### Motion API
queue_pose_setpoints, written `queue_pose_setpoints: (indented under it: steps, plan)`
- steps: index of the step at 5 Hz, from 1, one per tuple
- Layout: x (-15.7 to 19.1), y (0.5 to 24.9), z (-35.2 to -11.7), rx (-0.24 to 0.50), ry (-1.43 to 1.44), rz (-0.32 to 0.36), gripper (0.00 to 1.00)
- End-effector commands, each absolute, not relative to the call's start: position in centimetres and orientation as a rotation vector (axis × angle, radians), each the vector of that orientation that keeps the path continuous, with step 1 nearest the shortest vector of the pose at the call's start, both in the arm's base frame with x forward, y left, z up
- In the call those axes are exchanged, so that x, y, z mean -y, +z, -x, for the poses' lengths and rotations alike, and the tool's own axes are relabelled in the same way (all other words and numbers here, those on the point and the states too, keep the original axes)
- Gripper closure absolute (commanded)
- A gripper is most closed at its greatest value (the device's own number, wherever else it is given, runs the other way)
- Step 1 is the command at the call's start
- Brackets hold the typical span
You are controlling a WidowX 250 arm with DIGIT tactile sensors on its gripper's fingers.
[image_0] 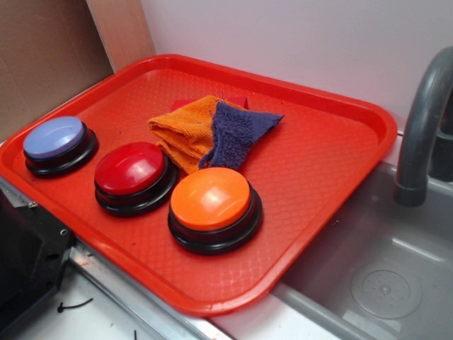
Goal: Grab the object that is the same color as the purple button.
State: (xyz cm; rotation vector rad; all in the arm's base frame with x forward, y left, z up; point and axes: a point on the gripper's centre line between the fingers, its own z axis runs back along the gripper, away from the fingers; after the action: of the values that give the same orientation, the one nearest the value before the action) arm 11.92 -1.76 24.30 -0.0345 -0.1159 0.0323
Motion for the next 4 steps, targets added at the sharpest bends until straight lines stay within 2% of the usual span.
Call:
queue_pose_setpoints:
  steps: [1,3,4]
  plan:
    - [1.8,24.3,-11.9,0.116,0.032,0.035,0.00]
    - [2.3,21.3,-16.2,0.123,0.156,-0.006,0.00]
    - [3.6,18.9,-19.5,0.104,0.179,-0.014,0.00]
